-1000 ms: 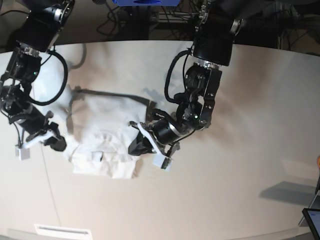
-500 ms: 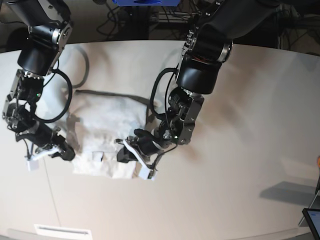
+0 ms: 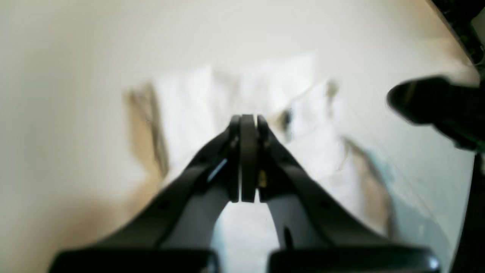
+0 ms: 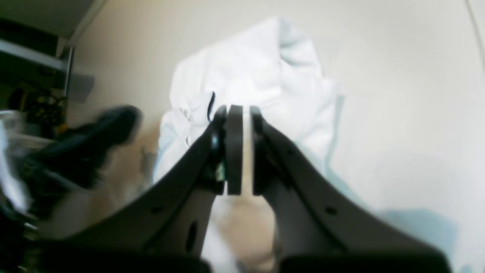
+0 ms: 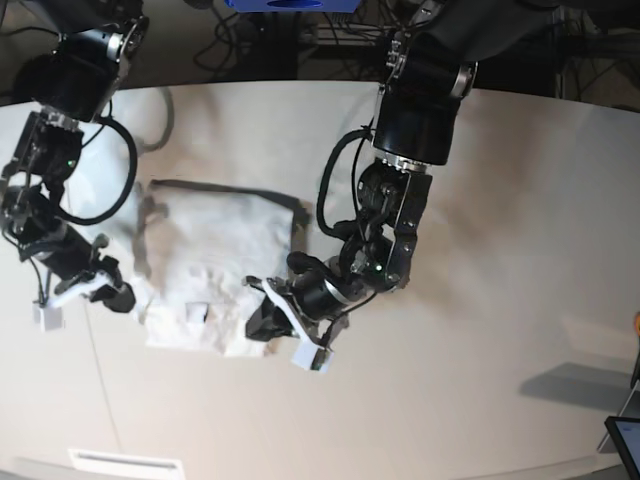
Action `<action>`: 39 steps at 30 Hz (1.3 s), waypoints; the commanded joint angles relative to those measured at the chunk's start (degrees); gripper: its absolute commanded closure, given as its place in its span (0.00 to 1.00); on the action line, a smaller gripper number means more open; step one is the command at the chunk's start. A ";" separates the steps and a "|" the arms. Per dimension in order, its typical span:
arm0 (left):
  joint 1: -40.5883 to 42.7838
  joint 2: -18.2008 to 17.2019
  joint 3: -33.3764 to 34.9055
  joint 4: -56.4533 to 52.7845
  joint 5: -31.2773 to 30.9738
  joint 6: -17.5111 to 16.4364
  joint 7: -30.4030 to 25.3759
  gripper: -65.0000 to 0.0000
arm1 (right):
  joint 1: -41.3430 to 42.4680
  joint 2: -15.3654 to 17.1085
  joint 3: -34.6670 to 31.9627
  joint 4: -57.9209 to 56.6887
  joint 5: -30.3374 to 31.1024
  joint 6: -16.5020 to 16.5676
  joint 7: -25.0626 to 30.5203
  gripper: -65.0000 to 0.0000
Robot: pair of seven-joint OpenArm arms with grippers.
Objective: Fold the T-shirt properly
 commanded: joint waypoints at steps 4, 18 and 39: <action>3.37 -0.67 0.34 15.22 -1.27 -0.80 2.96 1.00 | -5.39 0.71 0.10 10.08 1.26 0.52 1.37 0.94; 30.88 -14.03 -0.19 38.16 31.96 -0.89 -19.72 1.00 | -28.42 0.54 -14.58 23.44 -35.04 0.52 35.48 0.94; 61.83 -27.74 -17.42 40.63 32.49 -0.89 -48.03 1.00 | -55.59 -3.68 -1.57 3.93 -38.91 0.25 96.22 0.95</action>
